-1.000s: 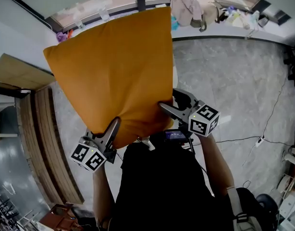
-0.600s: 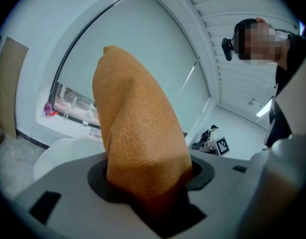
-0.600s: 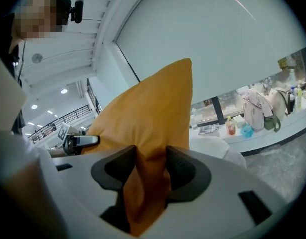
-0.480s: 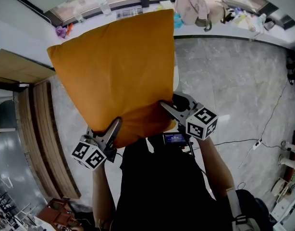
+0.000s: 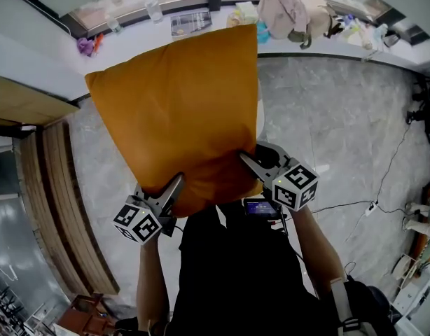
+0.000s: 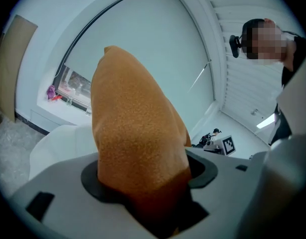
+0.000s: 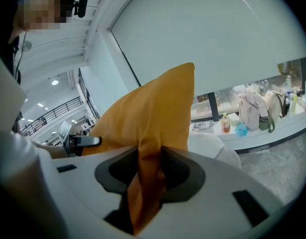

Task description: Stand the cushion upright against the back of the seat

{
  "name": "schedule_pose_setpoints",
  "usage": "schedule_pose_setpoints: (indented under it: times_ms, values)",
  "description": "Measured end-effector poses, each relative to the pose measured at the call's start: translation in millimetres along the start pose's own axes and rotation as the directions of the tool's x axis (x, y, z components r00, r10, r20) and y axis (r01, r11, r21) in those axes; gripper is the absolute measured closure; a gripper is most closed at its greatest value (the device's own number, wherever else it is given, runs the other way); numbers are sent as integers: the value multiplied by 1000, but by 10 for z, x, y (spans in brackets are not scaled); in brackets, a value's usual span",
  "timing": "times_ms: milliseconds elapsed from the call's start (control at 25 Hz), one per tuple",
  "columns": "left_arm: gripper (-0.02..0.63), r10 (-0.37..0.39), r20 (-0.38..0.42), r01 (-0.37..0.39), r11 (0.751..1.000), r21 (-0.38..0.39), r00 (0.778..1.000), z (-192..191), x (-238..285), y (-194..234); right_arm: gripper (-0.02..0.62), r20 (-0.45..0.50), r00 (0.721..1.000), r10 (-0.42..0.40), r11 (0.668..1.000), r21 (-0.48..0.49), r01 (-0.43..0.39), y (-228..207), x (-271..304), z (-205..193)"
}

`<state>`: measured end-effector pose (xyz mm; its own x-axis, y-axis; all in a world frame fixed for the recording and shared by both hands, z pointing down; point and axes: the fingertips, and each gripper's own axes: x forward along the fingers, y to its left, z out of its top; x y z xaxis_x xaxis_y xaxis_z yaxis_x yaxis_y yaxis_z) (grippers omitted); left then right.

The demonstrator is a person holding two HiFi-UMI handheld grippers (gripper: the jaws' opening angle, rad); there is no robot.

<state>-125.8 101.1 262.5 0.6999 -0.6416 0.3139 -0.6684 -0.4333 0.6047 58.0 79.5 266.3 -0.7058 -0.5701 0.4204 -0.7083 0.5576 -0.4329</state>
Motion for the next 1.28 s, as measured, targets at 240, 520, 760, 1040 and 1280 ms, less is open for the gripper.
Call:
schedule_pose_setpoints:
  times_ms: [240, 520, 760, 1040, 1280]
  values:
    - [295, -16, -53, 13, 998, -54, 998, -83, 136, 521, 463, -33, 996, -85, 996, 31, 86, -81, 407, -138]
    - [304, -42, -123, 34, 997, -73, 992, -225, 348, 1105, 466, -77, 985, -152, 984, 84, 159, -251, 866, -415]
    - [316, -60, -204, 35, 991, -127, 977, -521, 581, 1541, 468, -158, 968, -197, 966, 136, 219, -496, 1205, -791]
    - [321, -55, -243, 19, 989, -148, 968, -851, 936, 1911, 465, -210, 954, -214, 955, 163, 250, -907, 1491, -1159]
    - [333, -27, -226, 5, 995, -95, 974, -1009, 1310, 2220, 465, -217, 957, -190, 957, 177, 231, -1352, 1801, -1367]
